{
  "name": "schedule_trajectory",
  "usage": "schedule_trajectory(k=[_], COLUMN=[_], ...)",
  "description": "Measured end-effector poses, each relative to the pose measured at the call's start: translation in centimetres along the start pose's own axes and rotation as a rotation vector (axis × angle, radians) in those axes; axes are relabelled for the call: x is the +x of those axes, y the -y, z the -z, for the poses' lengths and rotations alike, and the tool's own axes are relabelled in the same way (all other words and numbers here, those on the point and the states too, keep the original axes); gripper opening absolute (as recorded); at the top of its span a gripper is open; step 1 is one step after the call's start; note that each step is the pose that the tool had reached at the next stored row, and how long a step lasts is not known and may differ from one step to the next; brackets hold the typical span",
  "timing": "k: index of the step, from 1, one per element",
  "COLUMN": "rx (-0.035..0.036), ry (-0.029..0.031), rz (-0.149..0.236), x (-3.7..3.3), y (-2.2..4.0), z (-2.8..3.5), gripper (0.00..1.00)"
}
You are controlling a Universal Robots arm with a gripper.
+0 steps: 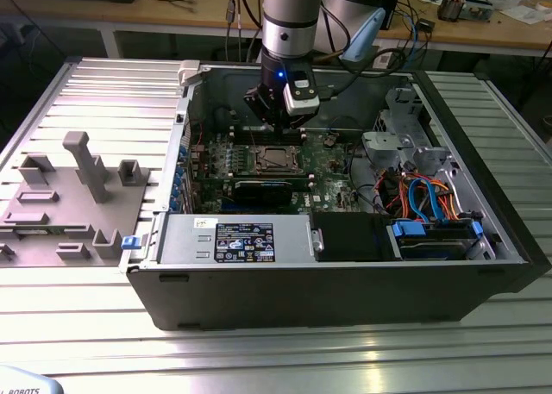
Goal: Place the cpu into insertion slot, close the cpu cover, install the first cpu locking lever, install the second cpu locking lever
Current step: 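Install the first cpu locking lever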
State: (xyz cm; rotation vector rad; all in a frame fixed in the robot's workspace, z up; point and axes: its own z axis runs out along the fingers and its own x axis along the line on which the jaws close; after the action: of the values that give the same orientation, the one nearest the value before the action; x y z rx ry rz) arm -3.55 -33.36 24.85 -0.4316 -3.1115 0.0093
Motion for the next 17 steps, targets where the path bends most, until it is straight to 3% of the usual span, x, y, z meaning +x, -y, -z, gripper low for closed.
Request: schedule_trajectory(k=[17], rx=[0.0000], ry=[0.0002], rz=[0.038], x=[0.00], y=[0.00], z=[0.00], gripper=[0.11])
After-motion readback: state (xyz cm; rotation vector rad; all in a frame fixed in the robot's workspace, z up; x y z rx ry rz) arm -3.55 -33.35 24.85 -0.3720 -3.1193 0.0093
